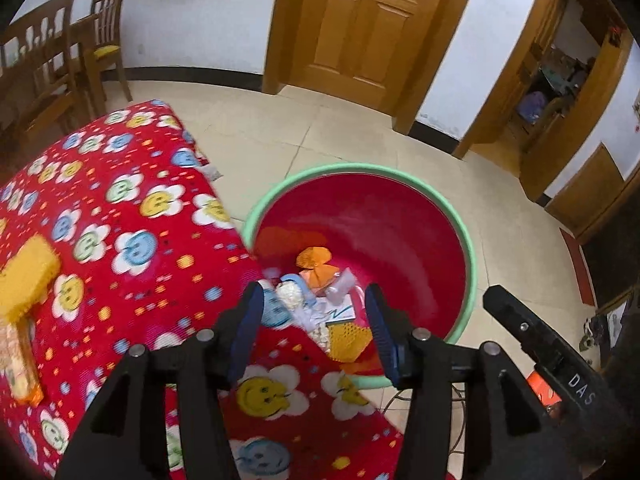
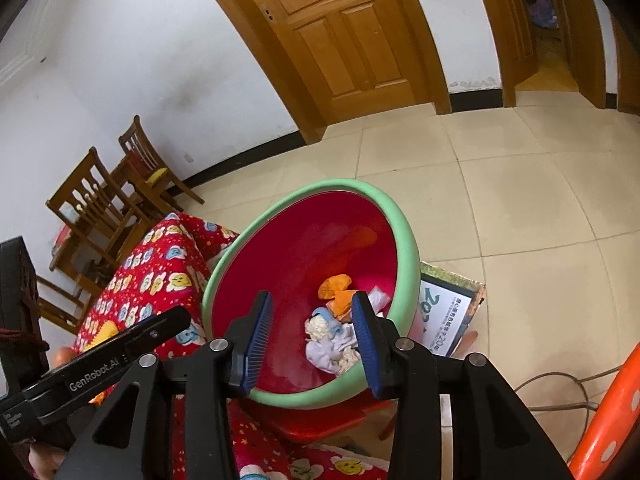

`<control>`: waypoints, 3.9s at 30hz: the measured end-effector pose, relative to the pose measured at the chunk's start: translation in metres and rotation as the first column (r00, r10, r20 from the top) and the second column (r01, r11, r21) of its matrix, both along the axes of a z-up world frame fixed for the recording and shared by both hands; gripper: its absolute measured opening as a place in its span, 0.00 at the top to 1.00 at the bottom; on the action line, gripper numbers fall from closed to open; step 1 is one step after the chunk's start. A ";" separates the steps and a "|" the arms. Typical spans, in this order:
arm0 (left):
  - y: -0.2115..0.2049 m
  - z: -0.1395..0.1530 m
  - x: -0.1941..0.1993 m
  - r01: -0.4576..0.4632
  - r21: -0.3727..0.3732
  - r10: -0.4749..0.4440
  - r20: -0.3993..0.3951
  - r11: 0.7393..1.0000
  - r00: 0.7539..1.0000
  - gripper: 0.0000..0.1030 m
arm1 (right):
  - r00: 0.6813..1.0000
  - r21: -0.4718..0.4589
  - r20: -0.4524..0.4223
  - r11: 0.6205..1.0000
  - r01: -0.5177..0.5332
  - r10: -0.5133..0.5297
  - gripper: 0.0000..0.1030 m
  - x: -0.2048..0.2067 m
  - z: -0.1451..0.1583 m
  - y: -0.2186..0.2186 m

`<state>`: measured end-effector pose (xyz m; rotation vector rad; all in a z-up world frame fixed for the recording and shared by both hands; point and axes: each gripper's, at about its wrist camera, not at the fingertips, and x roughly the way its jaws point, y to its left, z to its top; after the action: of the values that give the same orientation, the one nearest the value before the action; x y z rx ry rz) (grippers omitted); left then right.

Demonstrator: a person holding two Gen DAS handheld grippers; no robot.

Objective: Collect trash
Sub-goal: 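Move both grippers back over the table toward the biscuit pack, then grasp the wrapped biscuit pack with the left gripper, then grasp and lift the yellow foam mesh with the right gripper while left holds the biscuit pack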

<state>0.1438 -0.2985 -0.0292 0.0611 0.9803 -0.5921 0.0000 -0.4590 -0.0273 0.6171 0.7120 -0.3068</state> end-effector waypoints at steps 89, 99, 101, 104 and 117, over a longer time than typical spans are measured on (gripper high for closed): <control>0.295 0.014 0.019 -0.523 0.006 0.522 0.052 0.853 0.852 0.62 | 0.939 -0.023 -0.038 0.939 -0.344 0.343 0.44 0.059 0.021 0.174; 0.330 -0.002 0.033 -0.586 -0.005 0.585 0.061 0.810 0.809 0.62 | 0.912 -0.025 -0.048 0.912 -0.409 0.407 0.44 0.089 0.021 0.219; 0.335 -0.007 0.035 -0.596 -0.005 0.595 0.055 0.803 0.802 0.62 | 0.905 -0.020 -0.053 0.906 -0.423 0.422 0.44 0.097 0.019 0.229; 0.338 -0.012 0.036 -0.603 -0.010 0.602 0.053 0.798 0.797 0.62 | 0.896 -0.014 -0.063 0.897 -0.442 0.440 0.44 0.110 0.013 0.245; 0.342 -0.020 0.031 -0.600 -0.023 0.600 0.065 0.800 0.797 0.62 | 0.870 -0.018 -0.131 0.876 -0.482 0.476 0.44 0.166 -0.013 0.291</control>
<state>0.1749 0.0438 -0.0491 -0.2279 0.8681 0.0023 0.1658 -0.1680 -0.0406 0.3565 0.9485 0.1022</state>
